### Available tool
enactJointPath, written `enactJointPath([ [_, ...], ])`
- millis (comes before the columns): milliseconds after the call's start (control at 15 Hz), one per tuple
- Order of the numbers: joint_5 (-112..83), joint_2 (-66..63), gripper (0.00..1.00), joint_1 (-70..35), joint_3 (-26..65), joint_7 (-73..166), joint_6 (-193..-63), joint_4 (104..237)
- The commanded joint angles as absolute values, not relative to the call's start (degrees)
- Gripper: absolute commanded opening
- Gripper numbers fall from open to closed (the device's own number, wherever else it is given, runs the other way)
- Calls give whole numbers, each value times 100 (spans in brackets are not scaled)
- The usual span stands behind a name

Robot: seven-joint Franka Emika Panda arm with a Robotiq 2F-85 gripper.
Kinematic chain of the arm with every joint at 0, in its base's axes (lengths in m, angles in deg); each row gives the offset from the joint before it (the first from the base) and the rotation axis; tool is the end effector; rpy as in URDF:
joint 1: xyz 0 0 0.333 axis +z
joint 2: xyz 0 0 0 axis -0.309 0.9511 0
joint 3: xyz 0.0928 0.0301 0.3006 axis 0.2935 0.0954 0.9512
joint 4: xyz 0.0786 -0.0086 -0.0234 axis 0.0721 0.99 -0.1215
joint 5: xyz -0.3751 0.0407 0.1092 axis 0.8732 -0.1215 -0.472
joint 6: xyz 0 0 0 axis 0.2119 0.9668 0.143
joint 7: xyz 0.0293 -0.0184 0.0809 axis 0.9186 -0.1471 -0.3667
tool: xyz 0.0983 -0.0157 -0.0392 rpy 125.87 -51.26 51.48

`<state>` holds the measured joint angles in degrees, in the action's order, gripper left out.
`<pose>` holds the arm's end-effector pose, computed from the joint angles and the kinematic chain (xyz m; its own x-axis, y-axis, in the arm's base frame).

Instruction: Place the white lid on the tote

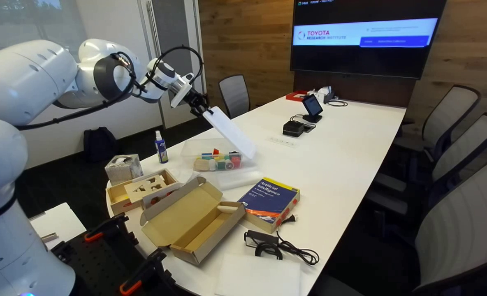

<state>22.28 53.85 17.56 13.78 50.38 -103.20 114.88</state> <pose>0.7177 0.3861 0.2318 0.7800 0.6251 0.0289 0.4172 -0.5538 0.7206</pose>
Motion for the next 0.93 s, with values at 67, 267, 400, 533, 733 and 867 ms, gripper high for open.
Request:
enactJointPath([
  [67, 2117, 5128, 1, 1800, 1637, 4559, -10371, 11641],
  [267, 2051, 5011, 1, 1797, 1836, 4301, -10160, 11681],
  [400, 2030, 4936, 1, 1786, 1947, 4129, -10024, 11693],
  [533, 1995, 4880, 1, 1768, 2057, 3934, -9868, 11694],
  [733, 1840, 4826, 1, 1690, 2307, 3577, -9778, 11680],
  [867, 1709, 4841, 1, 1627, 2455, 3360, -9850, 11659],
])
